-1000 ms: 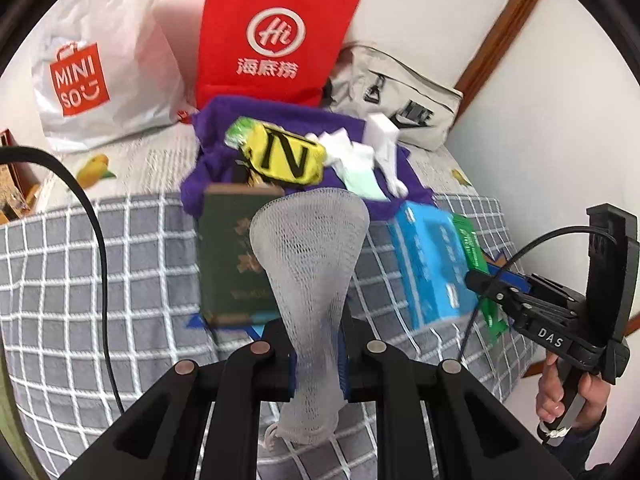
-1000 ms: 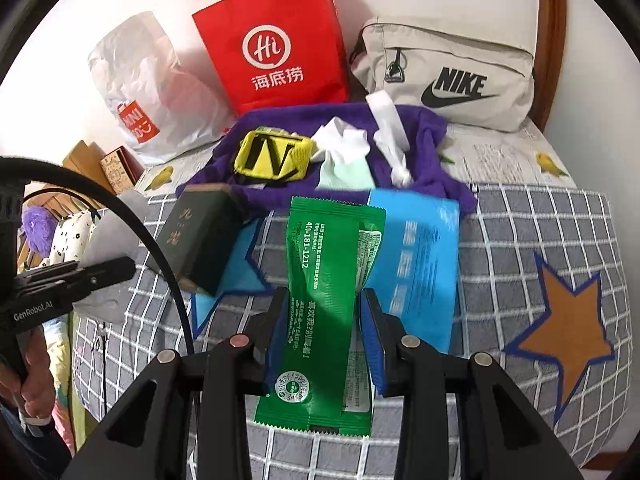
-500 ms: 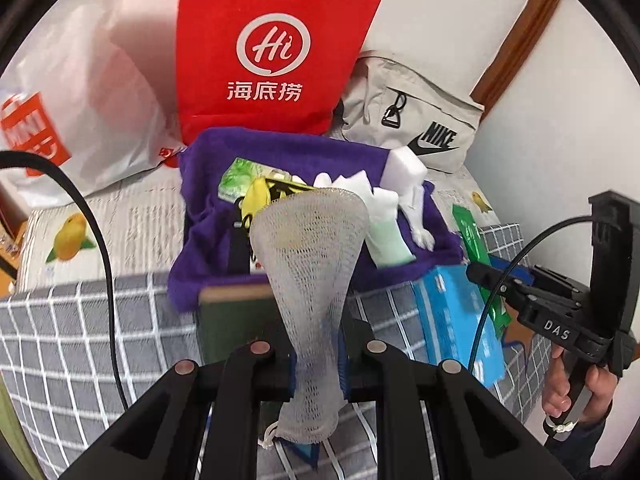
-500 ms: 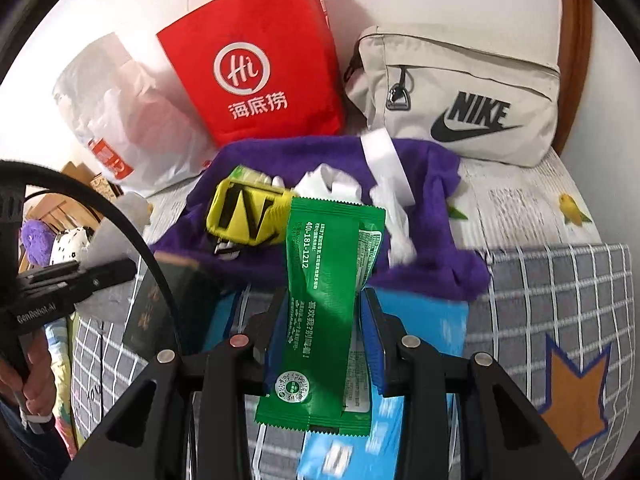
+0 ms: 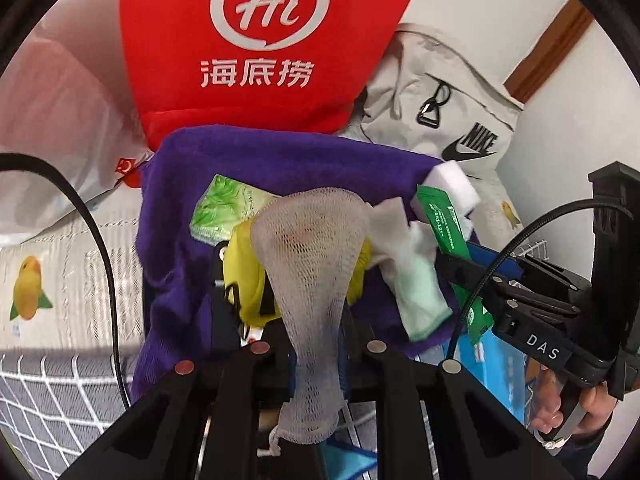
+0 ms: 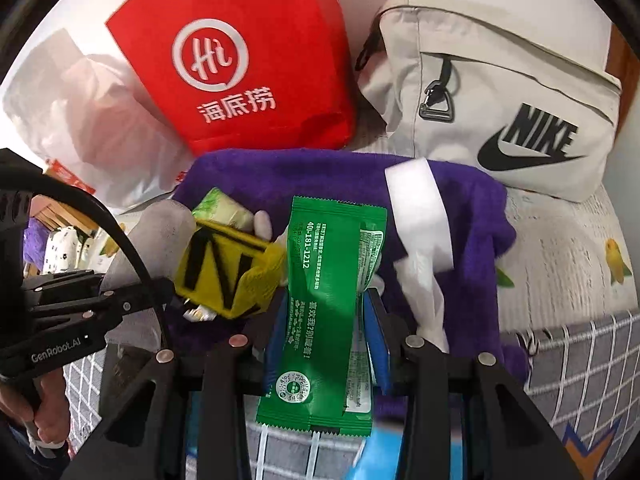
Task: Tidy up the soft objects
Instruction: 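Lay the green packet and mesh bag on the towel and open both grippers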
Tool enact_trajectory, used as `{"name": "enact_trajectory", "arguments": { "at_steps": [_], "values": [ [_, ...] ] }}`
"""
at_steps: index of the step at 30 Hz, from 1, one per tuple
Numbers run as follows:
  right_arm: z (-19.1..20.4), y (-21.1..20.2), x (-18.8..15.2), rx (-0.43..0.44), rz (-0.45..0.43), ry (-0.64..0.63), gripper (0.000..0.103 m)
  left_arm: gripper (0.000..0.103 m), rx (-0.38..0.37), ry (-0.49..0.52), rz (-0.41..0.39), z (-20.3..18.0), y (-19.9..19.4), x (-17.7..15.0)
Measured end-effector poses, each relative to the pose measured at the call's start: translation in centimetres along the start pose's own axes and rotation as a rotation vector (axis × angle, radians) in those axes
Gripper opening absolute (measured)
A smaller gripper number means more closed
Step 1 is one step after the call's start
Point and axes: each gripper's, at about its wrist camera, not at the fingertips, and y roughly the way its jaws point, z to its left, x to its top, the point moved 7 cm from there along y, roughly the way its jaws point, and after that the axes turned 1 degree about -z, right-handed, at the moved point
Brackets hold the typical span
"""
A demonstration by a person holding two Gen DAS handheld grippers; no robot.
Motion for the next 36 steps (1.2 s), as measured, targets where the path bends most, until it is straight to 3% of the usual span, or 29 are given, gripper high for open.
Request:
{"name": "enact_trajectory", "arguments": {
  "at_steps": [10, 17, 20, 21, 22, 24, 33, 36],
  "values": [
    [0.1, 4.2, 0.8, -0.024, 0.097, -0.011, 0.039, 0.015, 0.005, -0.045, 0.037, 1.4, 3.4, 1.1],
    [0.4, 5.0, 1.3, -0.029, 0.115, -0.012, 0.041, 0.016, 0.008, -0.043, 0.077, 0.9, 4.7, 1.3],
    [0.7, 5.0, 1.3, -0.025, 0.111, -0.023, 0.048, 0.031, -0.002, -0.030, 0.087, 0.4, 4.6, 1.2],
    [0.6, 5.0, 1.2, -0.028, 0.113, -0.021, 0.055, 0.049, -0.006, -0.031, 0.087, 0.1, 4.6, 1.3],
    [0.6, 5.0, 1.1, -0.034, 0.121, -0.019, 0.058, 0.076, -0.007, -0.027, 0.079, -0.2, 4.5, 1.3],
    [0.7, 4.8, 0.9, -0.028, 0.127, -0.017, 0.059, 0.093, 0.017, -0.005, 0.034, -0.5, 3.6, 1.4],
    [0.7, 0.6, 0.4, -0.085, 0.070, -0.039, 0.085, 0.093, 0.055, -0.031, 0.019, -0.1, 0.6, 0.8],
    [0.8, -1.1, 0.2, -0.099, 0.045, -0.033, 0.088, 0.093, 0.071, -0.063, 0.025, 0.5, -0.8, 0.0]
  ]
}}
